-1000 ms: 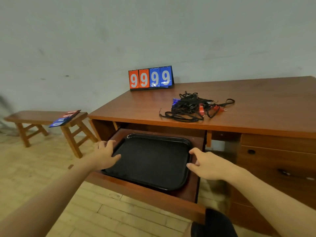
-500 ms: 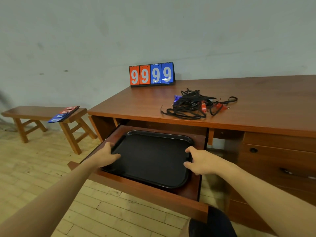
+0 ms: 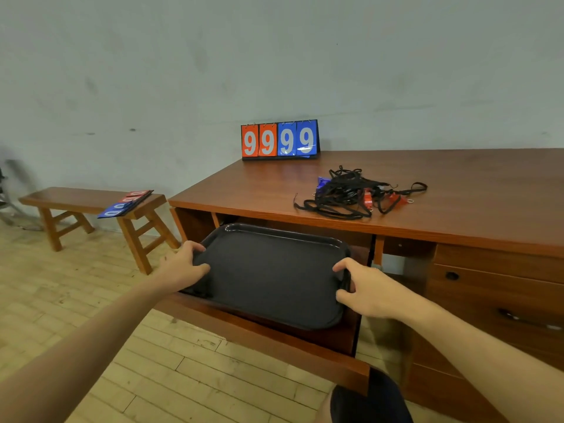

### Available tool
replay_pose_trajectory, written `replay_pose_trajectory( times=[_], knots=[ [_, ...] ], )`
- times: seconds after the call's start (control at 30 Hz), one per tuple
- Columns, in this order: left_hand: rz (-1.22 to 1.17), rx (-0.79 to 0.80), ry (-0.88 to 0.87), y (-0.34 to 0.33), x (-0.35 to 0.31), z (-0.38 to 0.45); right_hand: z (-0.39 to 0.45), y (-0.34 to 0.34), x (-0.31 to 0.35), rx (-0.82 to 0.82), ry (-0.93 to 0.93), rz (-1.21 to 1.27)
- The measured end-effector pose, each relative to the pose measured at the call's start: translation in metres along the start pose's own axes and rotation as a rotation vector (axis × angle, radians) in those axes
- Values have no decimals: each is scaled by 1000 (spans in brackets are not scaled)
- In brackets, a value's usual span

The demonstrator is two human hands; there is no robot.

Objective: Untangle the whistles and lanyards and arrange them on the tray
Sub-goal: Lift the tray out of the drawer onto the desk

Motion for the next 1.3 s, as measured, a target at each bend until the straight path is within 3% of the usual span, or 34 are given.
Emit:
replay_pose_trajectory(
  times=[0.3,0.43,0.57,0.77,1.03,1.3],
  knots=[
    [-56,-28,-104,23,-54,-15,-53,74,-2,-171,-48,-38],
    [-60,11,-155,18,-123,-19,-85,121,-32,-249,-178,-93],
    [-211,97,-245,10,-203,-24,-108,178,-66,-388,-321,-121],
    [-319,159,-322,-31,-323,-15,-115,244,-141,-649,-520,2],
    [-311,259,-369,-118,-432,-8,-133,275,-251,-690,-621,56],
    [-317,156,-443,-165,-490,-2,-127,290,-331,-750,-651,47]
  ],
)
Point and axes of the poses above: each hand's wrist, its own z-axis towards the middle knuckle, its own y-axis out of the back of the hand, x = y × z, the point moved 5 cm from there along z, towards the middle knuckle, and after that the axes turned 4 degrees about z, right-handed, at the moved point
